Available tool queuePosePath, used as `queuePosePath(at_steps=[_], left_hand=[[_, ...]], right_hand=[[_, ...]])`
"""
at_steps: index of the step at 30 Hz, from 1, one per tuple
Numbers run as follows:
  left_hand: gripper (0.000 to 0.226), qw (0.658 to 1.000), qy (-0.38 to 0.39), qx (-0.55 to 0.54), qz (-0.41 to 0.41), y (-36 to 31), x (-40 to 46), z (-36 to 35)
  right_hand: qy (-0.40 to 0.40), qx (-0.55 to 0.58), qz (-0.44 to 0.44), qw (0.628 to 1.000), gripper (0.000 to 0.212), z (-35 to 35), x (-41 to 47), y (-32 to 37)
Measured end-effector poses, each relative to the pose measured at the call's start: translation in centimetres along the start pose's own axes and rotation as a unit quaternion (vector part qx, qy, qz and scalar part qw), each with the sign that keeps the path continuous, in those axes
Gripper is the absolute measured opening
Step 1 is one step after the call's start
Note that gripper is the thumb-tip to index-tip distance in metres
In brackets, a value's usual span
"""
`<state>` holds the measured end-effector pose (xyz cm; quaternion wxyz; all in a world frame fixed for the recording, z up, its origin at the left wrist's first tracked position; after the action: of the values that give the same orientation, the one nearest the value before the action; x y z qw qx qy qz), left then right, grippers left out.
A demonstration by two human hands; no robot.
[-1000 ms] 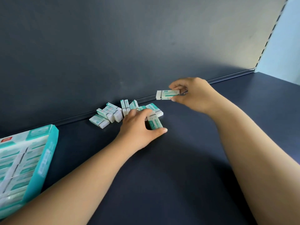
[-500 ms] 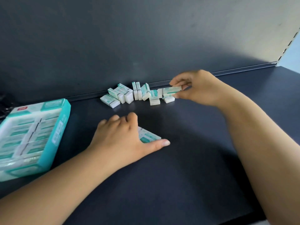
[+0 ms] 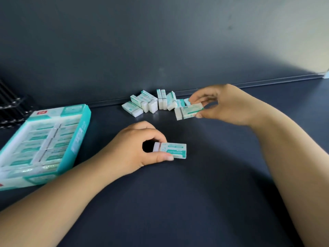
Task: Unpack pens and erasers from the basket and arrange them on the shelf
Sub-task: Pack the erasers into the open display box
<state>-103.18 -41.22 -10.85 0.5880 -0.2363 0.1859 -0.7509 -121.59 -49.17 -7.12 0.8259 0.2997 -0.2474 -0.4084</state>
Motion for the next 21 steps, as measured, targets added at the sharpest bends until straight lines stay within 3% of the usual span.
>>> queuePosePath(at_steps=[4, 9, 13, 15, 18, 21], left_hand=[[0.055, 0.992, -0.119, 0.028, -0.017, -1.7, -0.6, 2.6], [0.049, 0.970, -0.235, 0.060, -0.029, -1.0, -3.4, 6.4], [0.060, 0.967, -0.251, 0.050, 0.021, 2.6, -6.6, 9.7], [0.055, 0.966, -0.254, 0.012, 0.051, 5.0, -8.2, 11.8], [0.028, 0.965, -0.250, -0.028, 0.077, 9.0, -10.0, 14.8], [0.031, 0.970, -0.223, -0.031, 0.095, 12.8, -11.5, 17.3]], right_hand=[[-0.066, 0.029, 0.032, 0.997, 0.042, 0.0, -0.4, 1.5], [-0.123, 0.085, 0.076, 0.986, 0.042, -1.0, -0.9, 5.1], [-0.122, 0.077, 0.100, 0.984, 0.044, -3.0, -0.9, 8.6], [-0.110, 0.072, 0.102, 0.986, 0.041, -4.5, -0.6, 10.8], [-0.088, 0.062, 0.108, 0.988, 0.030, -7.4, 0.3, 14.3], [-0.063, 0.041, 0.109, 0.991, 0.029, -11.7, 1.9, 17.2]])
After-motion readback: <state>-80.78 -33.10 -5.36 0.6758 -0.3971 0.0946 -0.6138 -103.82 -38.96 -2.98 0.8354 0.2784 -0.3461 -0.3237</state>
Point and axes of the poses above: each hand's wrist, its own x-axis towards the middle knuckle, its own z-axis out of the back of the hand, y = z × x, the point moved 4 cm from there along x, towards the middle knuckle, and after that the axes turned 4 degrees about z, right-handed, at the moved point
